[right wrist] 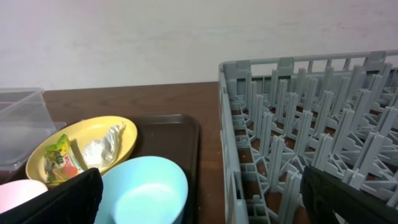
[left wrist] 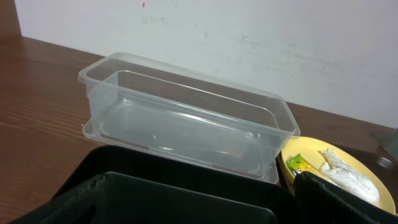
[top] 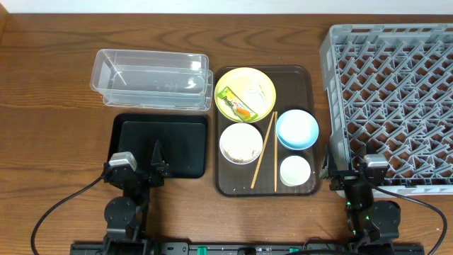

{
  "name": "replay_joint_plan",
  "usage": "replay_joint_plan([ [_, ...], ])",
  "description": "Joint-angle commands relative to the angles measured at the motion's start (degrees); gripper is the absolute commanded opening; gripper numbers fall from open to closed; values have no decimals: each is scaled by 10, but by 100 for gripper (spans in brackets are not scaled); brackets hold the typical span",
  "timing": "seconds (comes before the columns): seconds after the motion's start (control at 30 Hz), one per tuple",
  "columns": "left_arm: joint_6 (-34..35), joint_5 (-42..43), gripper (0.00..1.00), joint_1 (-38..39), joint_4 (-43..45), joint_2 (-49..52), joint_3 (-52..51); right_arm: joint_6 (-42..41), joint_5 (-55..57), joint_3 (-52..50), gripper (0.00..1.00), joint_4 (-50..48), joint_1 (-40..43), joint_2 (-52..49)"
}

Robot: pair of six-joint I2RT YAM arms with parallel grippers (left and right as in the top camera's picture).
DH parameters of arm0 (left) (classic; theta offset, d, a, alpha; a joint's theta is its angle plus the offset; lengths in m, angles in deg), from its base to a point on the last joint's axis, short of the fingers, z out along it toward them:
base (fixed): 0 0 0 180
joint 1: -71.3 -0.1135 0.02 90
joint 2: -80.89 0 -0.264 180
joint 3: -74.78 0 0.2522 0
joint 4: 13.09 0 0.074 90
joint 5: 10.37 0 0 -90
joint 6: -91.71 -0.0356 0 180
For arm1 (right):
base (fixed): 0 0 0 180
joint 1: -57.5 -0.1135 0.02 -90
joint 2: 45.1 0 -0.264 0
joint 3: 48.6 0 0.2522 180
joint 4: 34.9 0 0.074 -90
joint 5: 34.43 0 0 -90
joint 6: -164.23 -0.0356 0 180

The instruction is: Sort waste into correct bins and load items into the dishwasher rack

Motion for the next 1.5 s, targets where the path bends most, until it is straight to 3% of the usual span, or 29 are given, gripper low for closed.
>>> replay_joint_plan([
  [0.0,-5,-6,96,-2,-24,2,-10,6,-2,-2,99,2,-3,2],
  [0.27,-5,-6,96,-2,-24,23,-3,-16,13,5,99,2,-3,2],
  [0.5,-5,-5,96,-2,-53,109,73,-14,57,88,99,54,-3,-45],
  [0.73,-5,12,96,-2,-188,310,268,-14,65,230,99,140,-3,-208],
  [0.9,-5,59,96,-2,-352,484,453,-9,64,346,99,238,-3,-355],
  [1.07,-5,49,98,-2,-492,601,586,-6,67,449,99,342,-3,-480],
  [1.23,-5,99,98,-2,-481,638,594,0,51,479,99,346,-3,-541],
  [1.47,-6,145,100,7,-396,655,612,0,51,480,99,343,-3,-547],
])
